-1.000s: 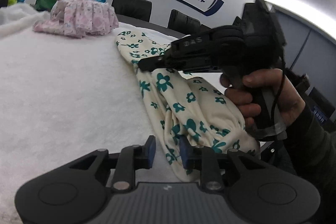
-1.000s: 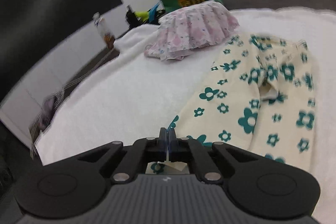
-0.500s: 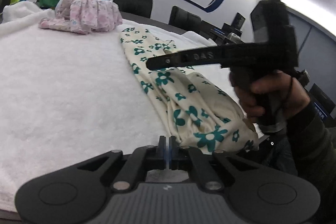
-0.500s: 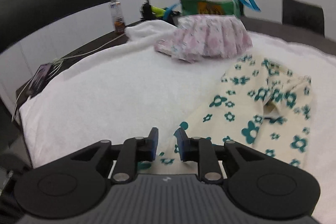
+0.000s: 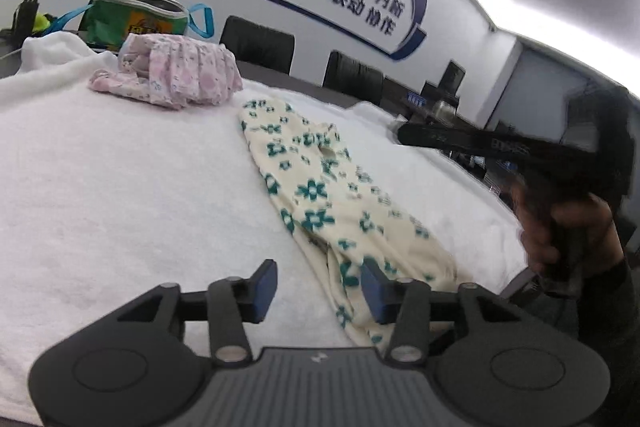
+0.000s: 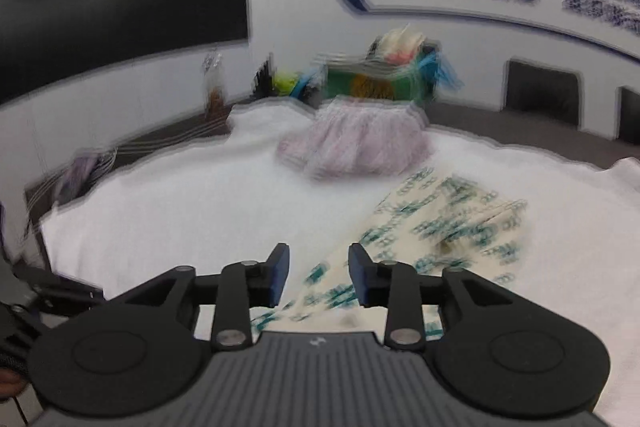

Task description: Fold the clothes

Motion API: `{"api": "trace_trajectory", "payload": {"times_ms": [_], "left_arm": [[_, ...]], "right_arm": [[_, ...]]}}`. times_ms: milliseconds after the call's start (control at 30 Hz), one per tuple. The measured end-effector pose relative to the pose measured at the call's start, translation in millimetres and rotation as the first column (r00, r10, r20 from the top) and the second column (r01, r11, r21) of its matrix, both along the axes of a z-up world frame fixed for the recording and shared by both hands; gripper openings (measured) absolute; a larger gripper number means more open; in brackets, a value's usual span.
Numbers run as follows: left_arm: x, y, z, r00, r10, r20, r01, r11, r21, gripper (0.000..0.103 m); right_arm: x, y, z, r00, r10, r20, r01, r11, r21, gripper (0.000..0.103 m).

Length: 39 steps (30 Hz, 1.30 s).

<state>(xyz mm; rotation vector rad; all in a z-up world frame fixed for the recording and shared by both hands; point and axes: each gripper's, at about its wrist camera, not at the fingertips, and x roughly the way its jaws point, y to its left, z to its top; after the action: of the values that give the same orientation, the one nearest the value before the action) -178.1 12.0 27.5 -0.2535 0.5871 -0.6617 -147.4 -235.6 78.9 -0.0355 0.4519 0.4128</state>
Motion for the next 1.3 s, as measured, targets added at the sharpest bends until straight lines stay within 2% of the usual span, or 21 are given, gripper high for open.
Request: {"api": "trace_trajectory", "payload": {"times_ms": [67,167,300,367,433,500,533,600,700,767,800,833,867,900,933,1033,1067,1133,1200,1233,1300], "left_arm": [[1,-3,6,0.999,-0.028,0.023,0.029,0.999,-0.02,0.046],[8,-19,11,0.996,-0.085,0.024,0.086,0.996,-0.033,0.047],[31,-50,3,0.993,-0.088,-0.08,0.088,0.996,0.001,0.048],[41,-53,-4,0.99,-0.062,-0.126,0.06,0.998,-0.014,0.057],[46,-53,-8,0.989,-0.047,-0.141,0.043,0.999,-0.033,0.052],[46,-57,-9,0.991,-0.056,-0.126,0.055,0.998,-0.012,0.022],[46,-59,-9,0.992,-0.058,-0.112,0.059,0.998,0.007,0.022],[43,-66,-10,0.994,-0.061,-0.093,0.068,0.996,0.065,0.022],[39,-73,-11,0.995,-0.07,-0.074,0.08,0.988,0.134,0.022],[36,-65,-8,0.995,-0.084,-0.058,0.091,0.986,0.138,0.027],[34,-57,-5,0.995,-0.093,-0.036,0.097,0.986,0.137,0.036],[33,-50,-2,0.995,-0.103,-0.014,0.104,0.985,0.135,0.041],[26,-39,2,0.991,-0.128,0.042,0.121,0.983,0.135,0.05],[19,-31,5,0.982,-0.167,0.088,0.154,0.979,0.136,0.059],[11,-27,6,0.967,-0.221,0.123,0.202,0.968,0.148,0.062],[-10,-23,5,0.907,-0.366,0.208,0.327,0.923,0.203,0.065],[-14,-29,1,0.901,-0.378,0.212,0.329,0.915,0.233,0.073],[-18,-43,-7,0.898,-0.388,0.206,0.321,0.899,0.297,0.075],[-18,-52,-15,0.891,-0.41,0.195,0.331,0.881,0.339,0.072],[-18,-54,-18,0.886,-0.421,0.197,0.337,0.874,0.349,0.067],[-16,-58,-22,0.882,-0.435,0.182,0.35,0.863,0.364,0.038]], "right_arm": [[-15,-21,5,0.998,-0.056,0.015,0.056,0.998,0.022,0.035],[-32,-38,-6,0.994,-0.106,-0.024,0.107,0.994,0.029,0.035],[-52,-48,-26,0.988,-0.133,-0.073,0.137,0.989,0.051,0.034],[-58,-57,-35,0.986,-0.14,-0.094,0.15,0.983,0.104,0.035],[-60,-65,-46,0.982,-0.142,-0.128,0.161,0.975,0.155,0.035],[-55,-64,-60,0.978,-0.136,-0.157,0.163,0.972,0.169,0.034],[-51,-61,-67,0.977,-0.127,-0.172,0.156,0.974,0.165,0.033],[-42,-54,-80,0.974,-0.111,-0.198,0.142,0.978,0.15,0.014],[-36,-43,-90,0.974,-0.106,-0.201,0.129,0.986,0.108,0.013],[-40,-40,-84,0.979,-0.101,-0.177,0.117,0.99,0.081,0.015],[-46,-44,-81,0.984,-0.096,-0.154,0.109,0.99,0.084,0.018],[-53,-49,-77,0.988,-0.089,-0.128,0.1,0.991,0.088,0.021],[-59,-54,-74,0.991,-0.082,-0.102,0.091,0.992,0.092,0.028],[-68,-59,-71,0.995,-0.064,-0.07,0.07,0.994,0.082,0.032],[-79,-63,-69,0.999,-0.037,-0.033,0.039,0.997,0.059,0.033],[-107,-69,-67,0.998,0.067,0.022,-0.067,0.998,-0.011,0.039],[-115,-68,-68,0.994,0.108,0.023,-0.107,0.994,-0.034,0.045],[-121,-63,-74,0.99,0.143,0.006,-0.142,0.986,-0.084,0.046],[-125,-56,-80,0.987,0.163,-0.008,-0.163,0.978,-0.13,0.046],[-127,-55,-83,0.986,0.169,-0.007,-0.168,0.976,-0.138,0.046],[-127,-56,-87,0.984,0.177,-0.005,-0.176,0.975,-0.136,0.044]]}}
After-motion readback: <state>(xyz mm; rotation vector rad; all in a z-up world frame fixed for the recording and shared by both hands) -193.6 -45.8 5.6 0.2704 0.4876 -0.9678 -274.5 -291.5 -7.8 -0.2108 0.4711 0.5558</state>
